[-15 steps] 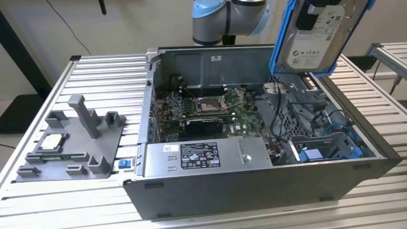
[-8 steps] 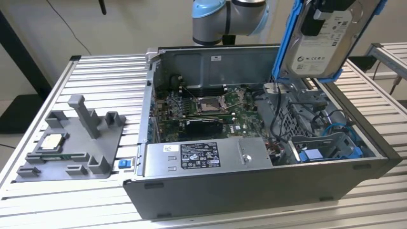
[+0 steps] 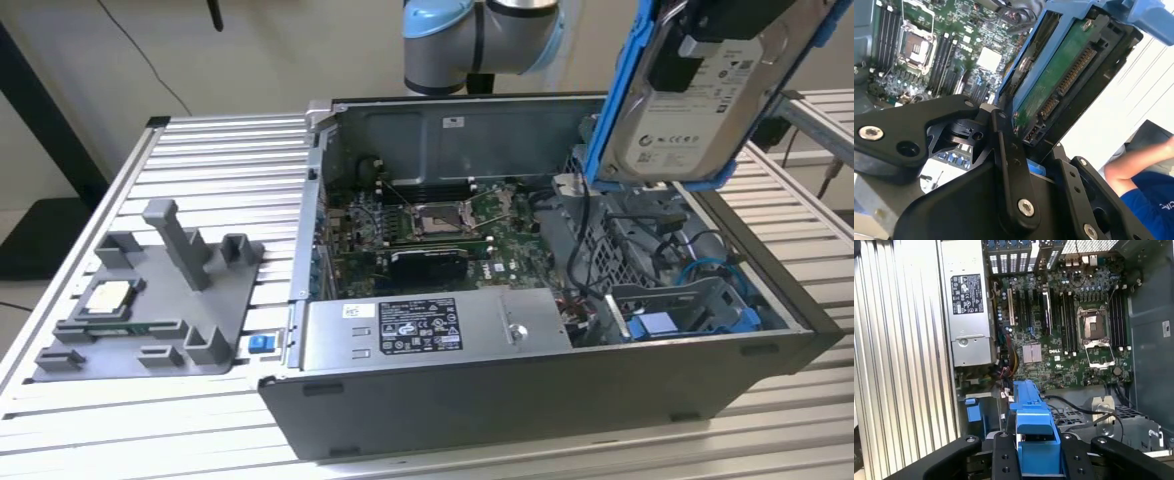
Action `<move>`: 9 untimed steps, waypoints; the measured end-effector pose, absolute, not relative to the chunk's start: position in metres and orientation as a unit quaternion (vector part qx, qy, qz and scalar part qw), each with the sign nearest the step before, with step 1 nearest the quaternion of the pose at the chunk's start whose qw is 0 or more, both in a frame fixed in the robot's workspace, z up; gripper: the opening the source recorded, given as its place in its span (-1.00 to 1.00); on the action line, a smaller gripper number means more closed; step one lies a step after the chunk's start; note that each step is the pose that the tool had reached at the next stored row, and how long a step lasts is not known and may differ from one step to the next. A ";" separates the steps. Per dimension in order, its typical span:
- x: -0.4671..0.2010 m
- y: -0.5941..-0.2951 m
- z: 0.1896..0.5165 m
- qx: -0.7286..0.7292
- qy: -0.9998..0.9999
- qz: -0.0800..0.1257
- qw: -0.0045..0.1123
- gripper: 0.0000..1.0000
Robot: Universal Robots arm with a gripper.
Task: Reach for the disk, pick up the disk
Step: 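Pick up the disk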
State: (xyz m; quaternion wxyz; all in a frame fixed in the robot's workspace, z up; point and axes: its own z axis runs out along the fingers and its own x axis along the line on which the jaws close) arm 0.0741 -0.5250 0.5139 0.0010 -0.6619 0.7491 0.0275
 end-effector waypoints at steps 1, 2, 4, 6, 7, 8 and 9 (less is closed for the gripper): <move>0.074 -0.528 0.514 -0.662 0.749 0.028 0.001 -1.00; 0.075 -0.530 0.514 -0.662 0.749 0.028 0.001 -1.00; 0.076 -0.535 0.513 -0.662 0.749 0.028 0.001 -1.00; 0.077 -0.540 0.513 -0.662 0.749 0.028 0.001 -1.00; 0.077 -0.542 0.513 -0.662 0.749 0.028 0.001 -1.00; 0.078 -0.545 0.513 -0.662 0.749 0.028 0.001 -1.00; 0.078 -0.547 0.512 -0.662 0.749 0.028 0.001 -1.00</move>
